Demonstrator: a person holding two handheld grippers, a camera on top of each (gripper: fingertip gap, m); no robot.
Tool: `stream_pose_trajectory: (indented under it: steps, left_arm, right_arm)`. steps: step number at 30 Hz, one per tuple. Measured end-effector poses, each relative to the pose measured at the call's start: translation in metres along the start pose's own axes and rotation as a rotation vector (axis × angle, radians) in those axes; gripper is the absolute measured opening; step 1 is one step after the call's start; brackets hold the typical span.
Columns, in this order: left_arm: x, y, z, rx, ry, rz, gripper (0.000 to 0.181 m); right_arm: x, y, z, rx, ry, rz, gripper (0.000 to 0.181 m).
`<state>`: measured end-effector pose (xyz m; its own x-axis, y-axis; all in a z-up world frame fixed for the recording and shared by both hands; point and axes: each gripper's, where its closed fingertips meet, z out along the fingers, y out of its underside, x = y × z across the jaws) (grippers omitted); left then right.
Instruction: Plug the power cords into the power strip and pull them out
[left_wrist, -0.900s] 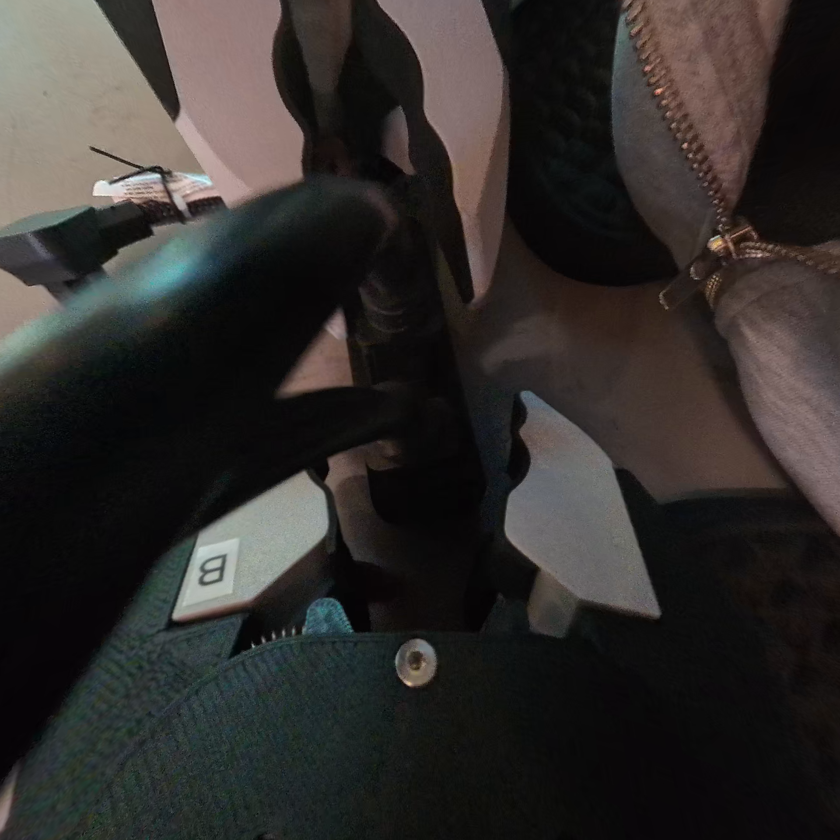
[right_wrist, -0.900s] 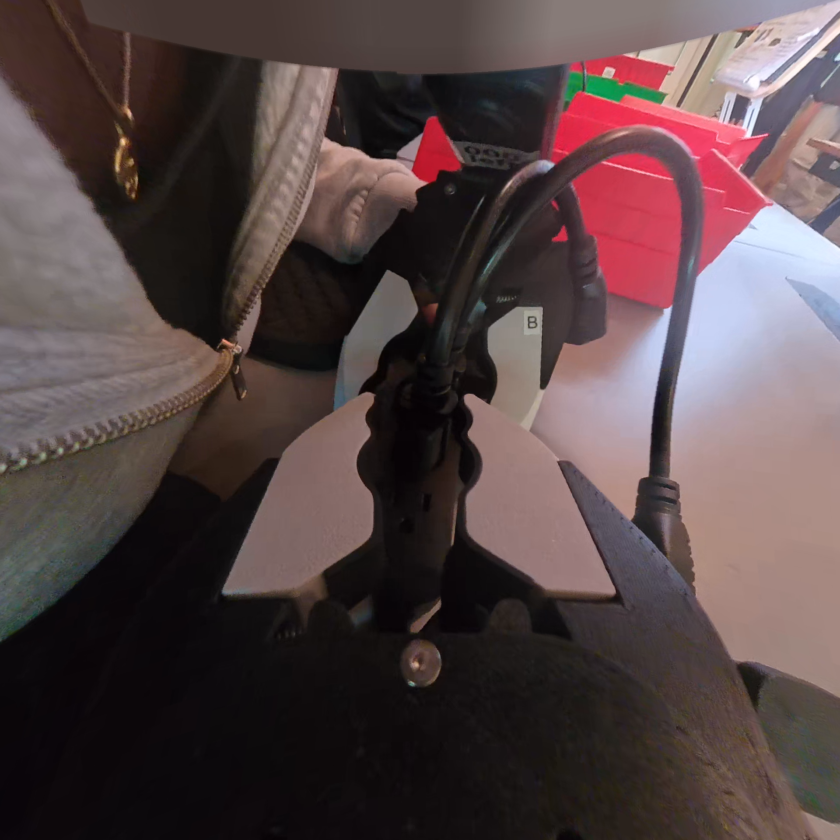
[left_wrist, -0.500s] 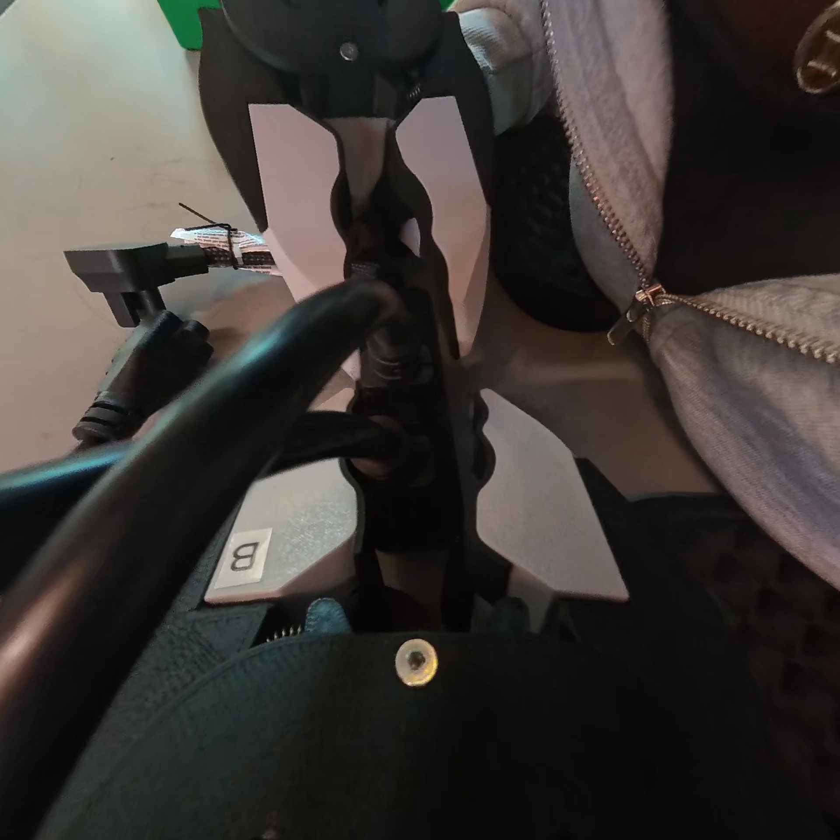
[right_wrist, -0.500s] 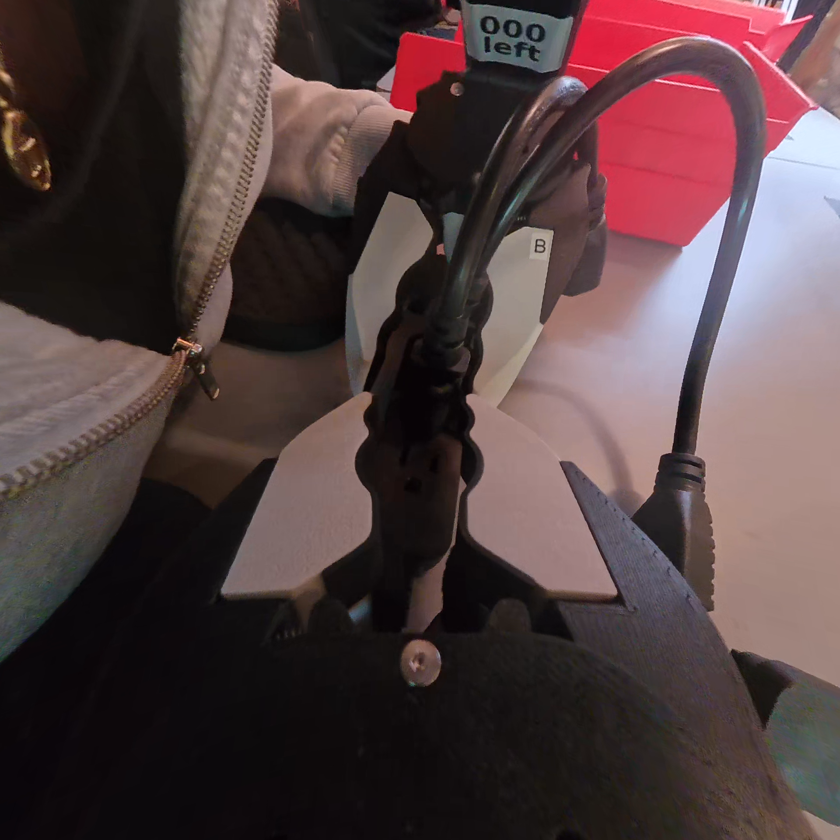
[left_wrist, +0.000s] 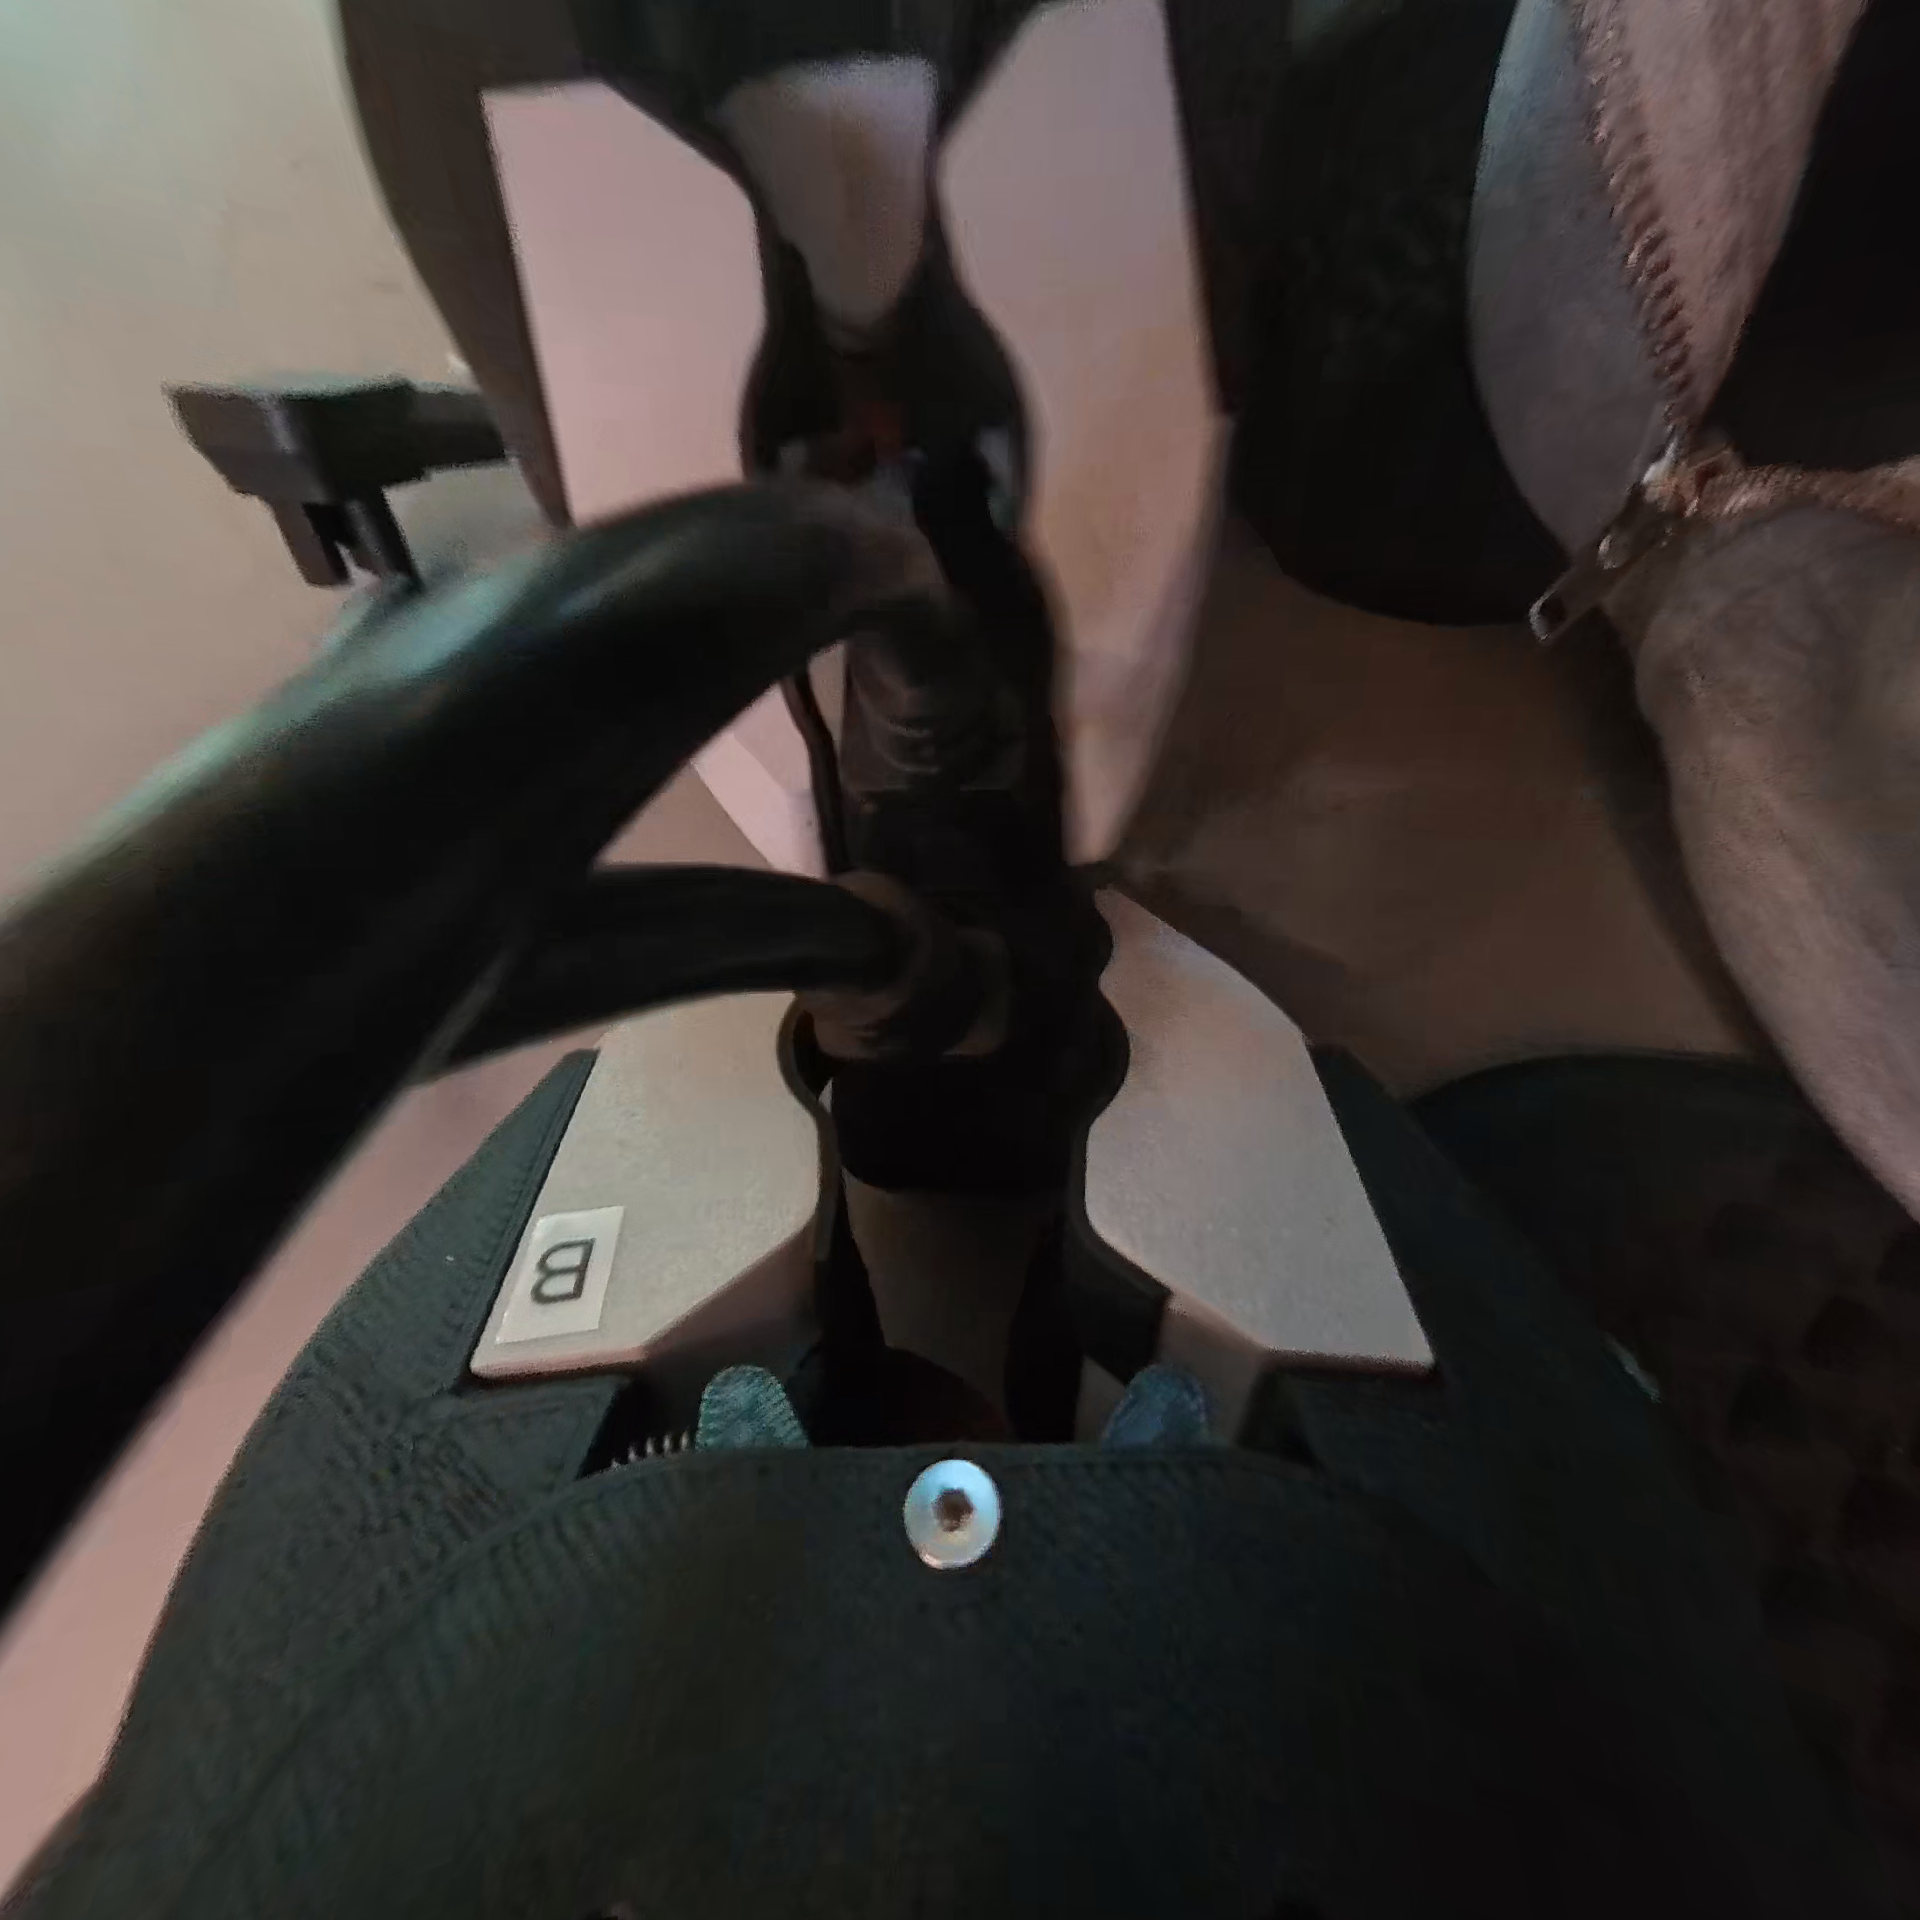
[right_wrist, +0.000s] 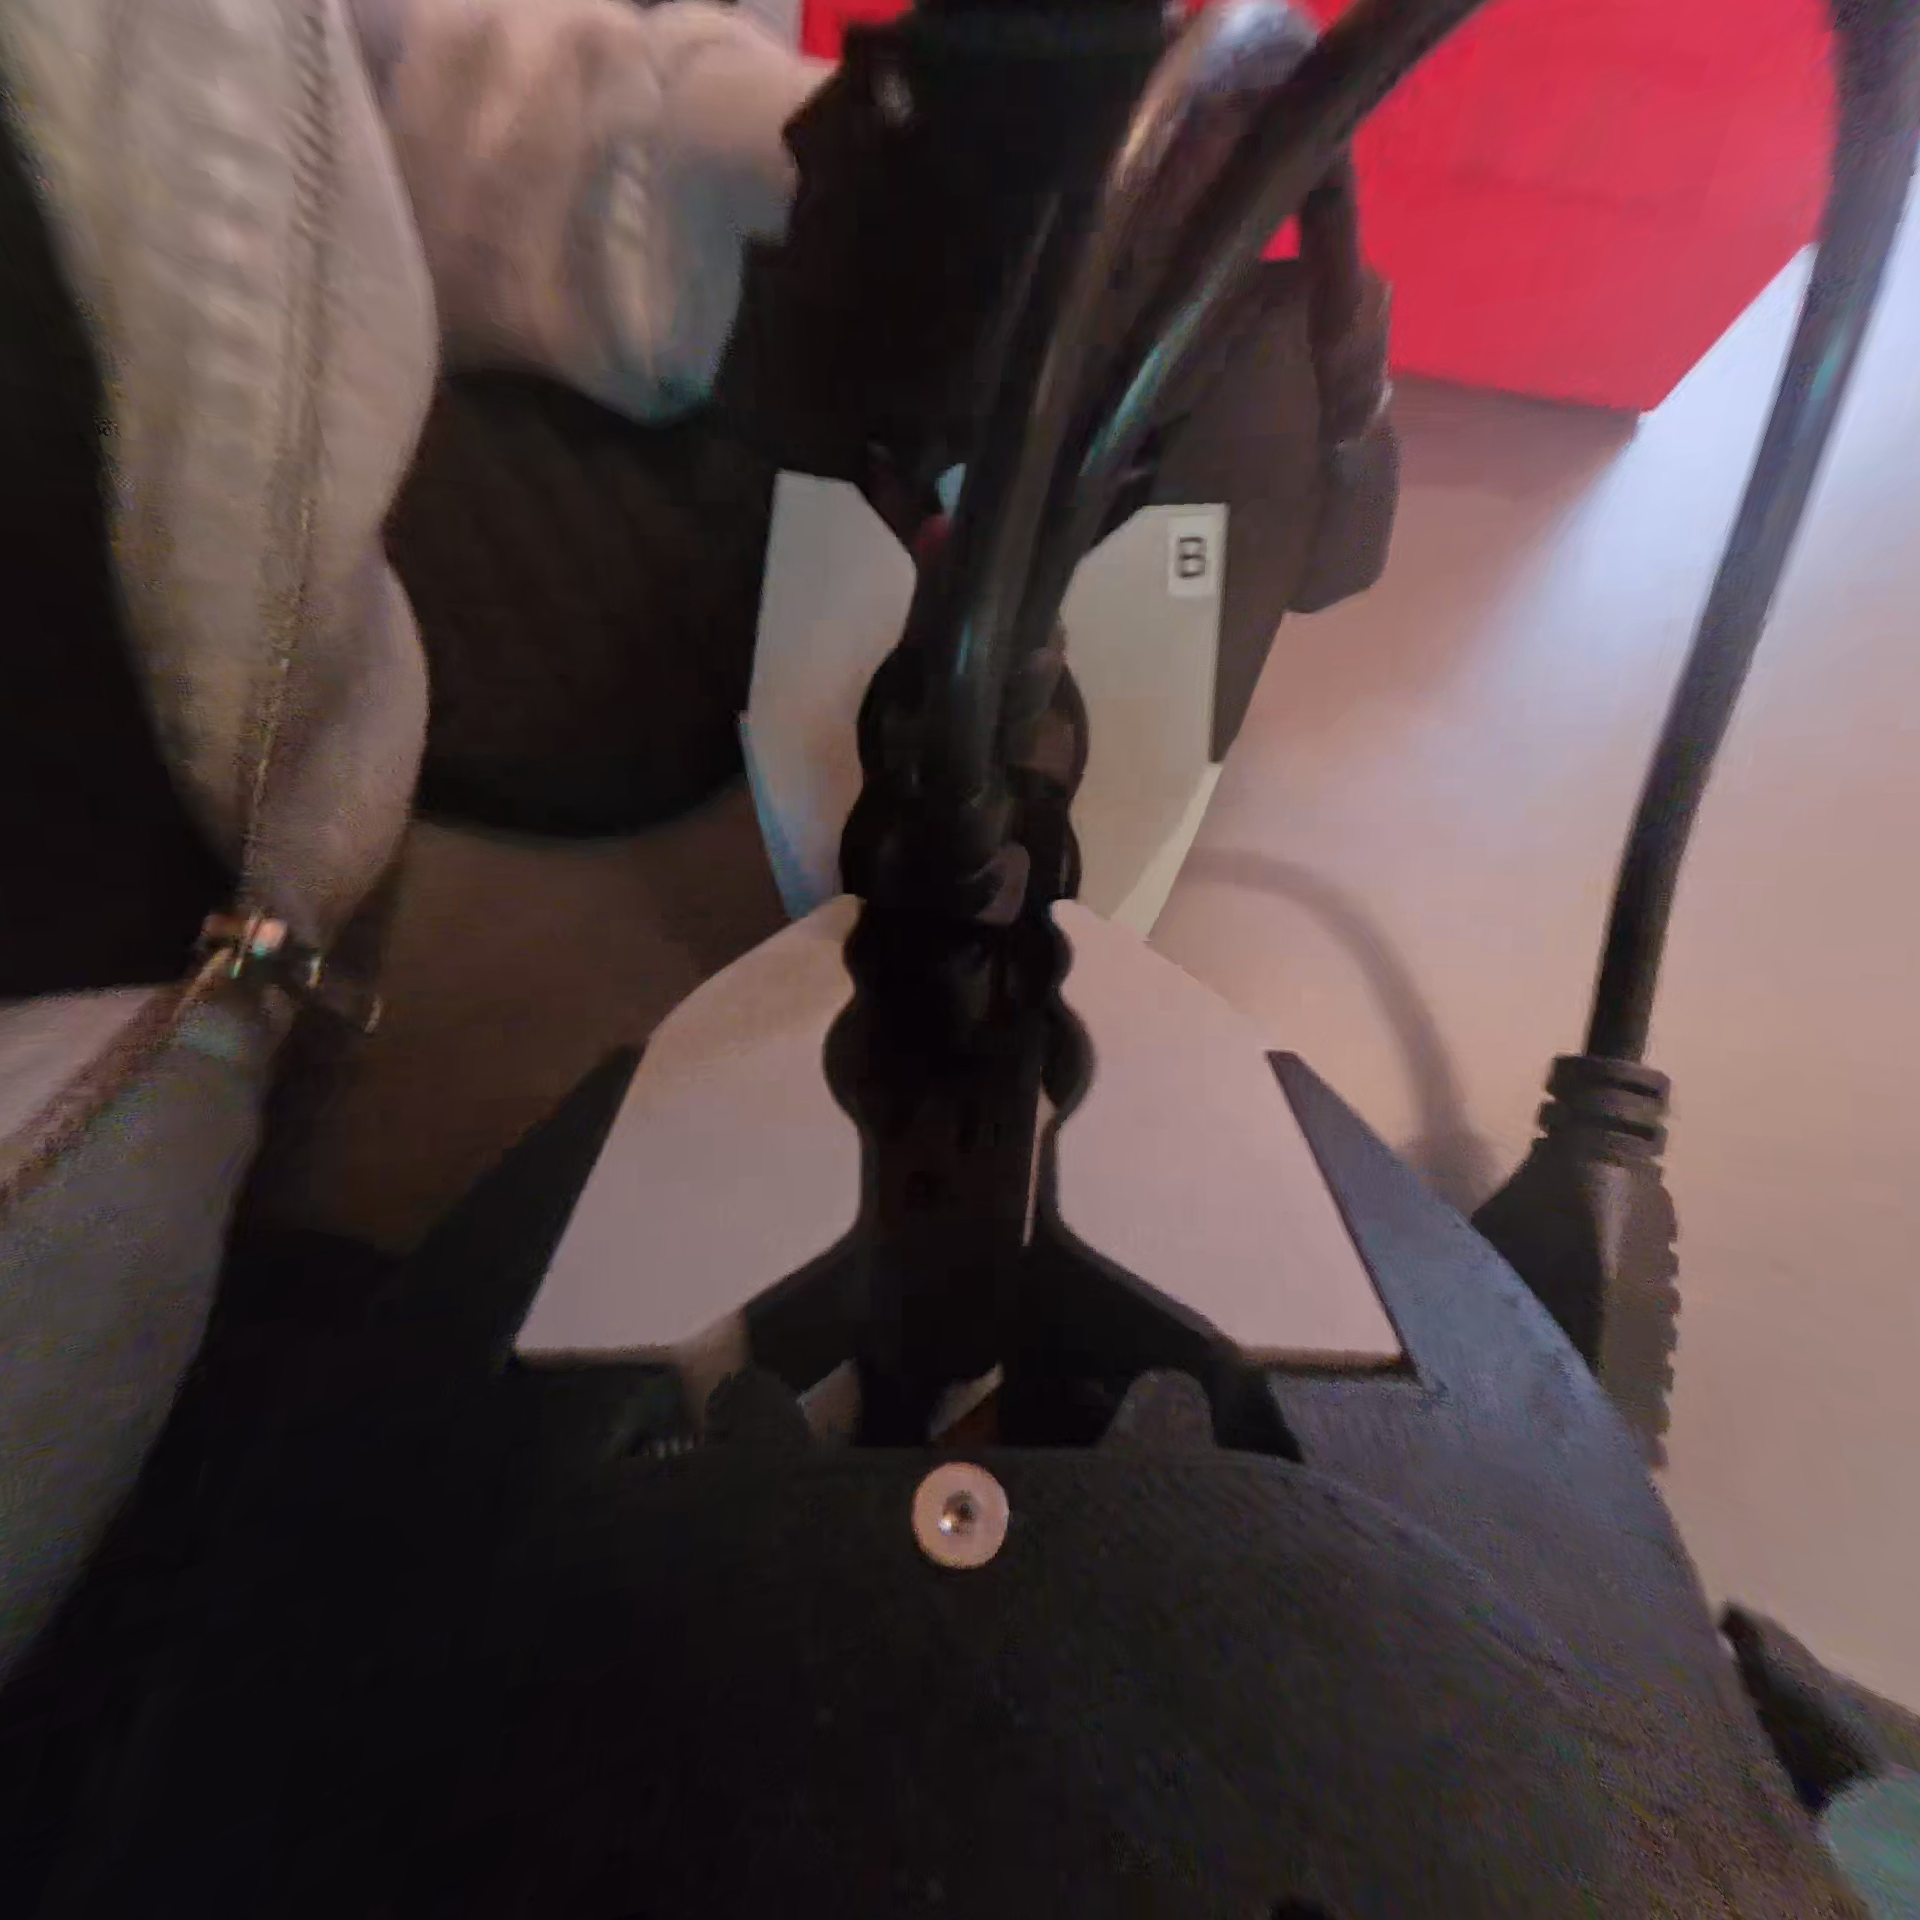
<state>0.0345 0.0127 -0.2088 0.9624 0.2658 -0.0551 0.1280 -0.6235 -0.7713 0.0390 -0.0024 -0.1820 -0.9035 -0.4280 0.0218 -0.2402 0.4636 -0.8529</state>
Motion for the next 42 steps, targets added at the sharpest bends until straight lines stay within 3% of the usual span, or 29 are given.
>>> stream_pose_trajectory:
  steps: [7, 11, 17, 42]
  left_arm:
    - [0.008, -0.004, -0.004, 0.037, 0.054, 0.006, 0.056]
    - [0.004, -0.004, -0.002, 0.030, 0.017, -0.003, 0.044]
    - [0.004, -0.003, -0.002, 0.009, 0.005, -0.007, 0.043]
    - [0.014, -0.012, 0.005, 0.044, 0.036, -0.012, 0.046]
  right_arm:
    - [-0.003, 0.002, -0.001, 0.038, -0.037, -0.037, 0.027]
    - [-0.005, 0.002, -0.001, 0.042, -0.043, -0.040, 0.027]
    - [-0.005, -0.001, -0.005, 0.080, -0.010, -0.085, 0.025]
    - [-0.014, -0.004, -0.017, 0.157, -0.112, -0.111, 0.022]
